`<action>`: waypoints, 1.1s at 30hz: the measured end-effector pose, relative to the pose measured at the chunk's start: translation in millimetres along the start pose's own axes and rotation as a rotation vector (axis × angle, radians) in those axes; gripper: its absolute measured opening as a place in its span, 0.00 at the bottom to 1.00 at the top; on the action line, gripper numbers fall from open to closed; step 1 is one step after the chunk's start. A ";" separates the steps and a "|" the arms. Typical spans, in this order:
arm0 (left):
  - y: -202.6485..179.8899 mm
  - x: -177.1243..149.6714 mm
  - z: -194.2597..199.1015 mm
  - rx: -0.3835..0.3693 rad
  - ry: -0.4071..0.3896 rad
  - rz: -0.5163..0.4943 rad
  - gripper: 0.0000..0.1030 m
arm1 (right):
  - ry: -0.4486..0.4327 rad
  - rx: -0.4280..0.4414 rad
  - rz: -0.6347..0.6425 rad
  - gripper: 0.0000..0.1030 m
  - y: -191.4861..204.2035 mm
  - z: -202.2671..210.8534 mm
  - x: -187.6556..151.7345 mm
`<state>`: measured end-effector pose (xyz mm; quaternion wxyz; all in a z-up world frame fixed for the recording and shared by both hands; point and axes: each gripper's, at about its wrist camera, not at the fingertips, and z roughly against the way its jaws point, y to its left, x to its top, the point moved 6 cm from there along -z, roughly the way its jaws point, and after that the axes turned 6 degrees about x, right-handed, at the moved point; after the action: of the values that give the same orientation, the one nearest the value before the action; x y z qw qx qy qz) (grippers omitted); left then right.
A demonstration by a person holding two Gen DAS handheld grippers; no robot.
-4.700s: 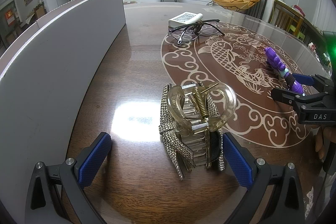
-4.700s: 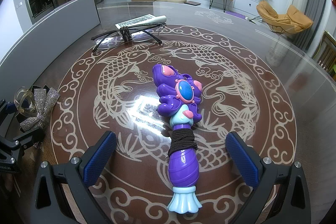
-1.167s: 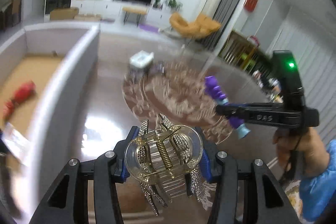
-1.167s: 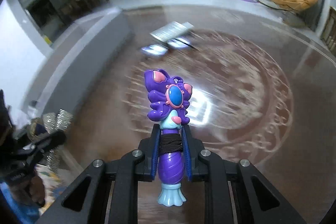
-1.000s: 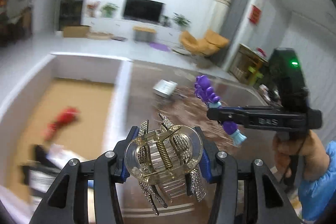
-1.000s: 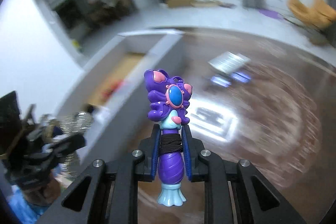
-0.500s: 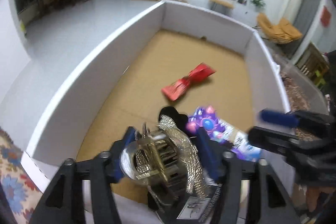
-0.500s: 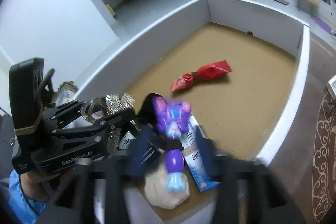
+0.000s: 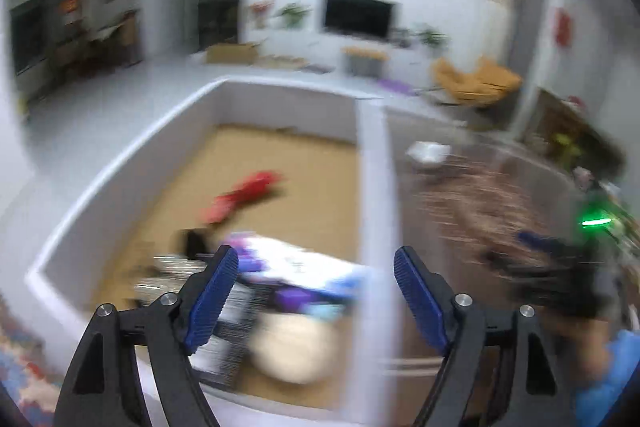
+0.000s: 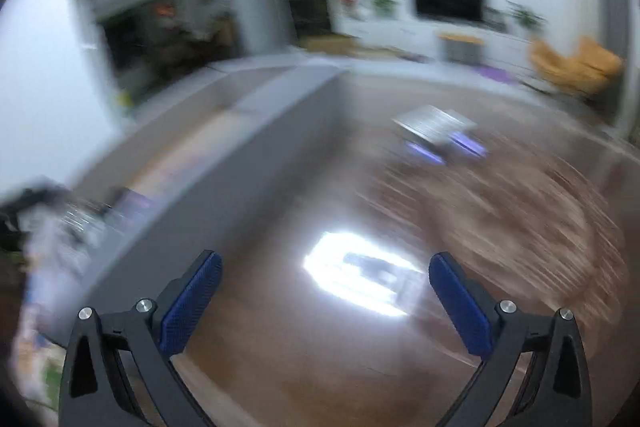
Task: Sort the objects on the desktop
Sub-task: 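Carry the ornament and mermaid toy into the cardboard bin and open both tools, then return both tools to the table near the glasses and white bottle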
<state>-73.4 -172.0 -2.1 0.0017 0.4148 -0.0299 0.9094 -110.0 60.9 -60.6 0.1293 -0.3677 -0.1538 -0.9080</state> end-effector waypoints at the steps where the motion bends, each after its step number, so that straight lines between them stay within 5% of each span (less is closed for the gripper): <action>1: -30.0 -2.8 8.2 -0.058 -0.010 -0.043 0.93 | 0.048 -0.061 -0.028 1.00 -29.5 -2.5 -17.8; 6: -130.6 -33.9 1.2 -0.229 0.069 -0.161 1.00 | 0.149 -0.251 -0.087 1.00 -118.9 10.2 -65.0; 10: -168.9 -64.7 -64.2 -0.175 0.196 -0.215 1.00 | 0.149 -0.287 -0.137 1.00 -146.9 12.9 -68.2; 15: -160.2 -61.4 -143.2 -0.030 0.255 -0.215 1.00 | 0.149 -0.278 -0.149 1.00 -152.0 6.7 -64.2; 20: -158.9 -39.0 -200.1 0.024 0.271 -0.189 1.00 | 0.148 -0.278 -0.149 1.00 -152.1 7.6 -64.6; 33: -157.7 -28.1 -216.1 0.044 0.225 -0.158 1.00 | 0.147 -0.278 -0.149 1.00 -152.2 7.8 -65.3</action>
<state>-213.6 -1.9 -156.3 0.0678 0.3113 0.0230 0.9476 -112.6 211.7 -129.5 0.0204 -0.3022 -0.0437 -0.9520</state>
